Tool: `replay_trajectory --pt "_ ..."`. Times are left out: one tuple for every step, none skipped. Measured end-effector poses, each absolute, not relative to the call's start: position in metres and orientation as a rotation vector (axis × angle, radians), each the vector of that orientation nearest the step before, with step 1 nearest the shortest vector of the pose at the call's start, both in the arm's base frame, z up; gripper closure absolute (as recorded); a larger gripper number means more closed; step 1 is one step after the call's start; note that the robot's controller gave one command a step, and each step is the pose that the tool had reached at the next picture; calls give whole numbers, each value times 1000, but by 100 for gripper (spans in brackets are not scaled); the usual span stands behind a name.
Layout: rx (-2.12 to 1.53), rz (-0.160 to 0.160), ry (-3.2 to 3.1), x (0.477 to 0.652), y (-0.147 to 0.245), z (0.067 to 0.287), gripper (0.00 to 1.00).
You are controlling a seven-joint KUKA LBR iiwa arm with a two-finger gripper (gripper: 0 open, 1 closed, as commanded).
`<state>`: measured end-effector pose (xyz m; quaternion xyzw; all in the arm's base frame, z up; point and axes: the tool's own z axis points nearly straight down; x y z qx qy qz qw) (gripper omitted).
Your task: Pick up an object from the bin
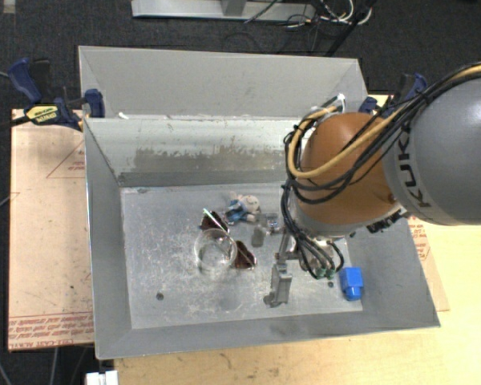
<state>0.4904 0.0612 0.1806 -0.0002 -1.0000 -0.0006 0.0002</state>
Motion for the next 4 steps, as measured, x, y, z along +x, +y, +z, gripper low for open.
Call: replay_trajectory --pt "239 -1 -3136 510 57 136 0" --pt "5 -2 -3142 526 51 134 0" --pt "138 -1 -3140 526 48 105 0" --pt "-126 -2 -3139 525 50 74 0"
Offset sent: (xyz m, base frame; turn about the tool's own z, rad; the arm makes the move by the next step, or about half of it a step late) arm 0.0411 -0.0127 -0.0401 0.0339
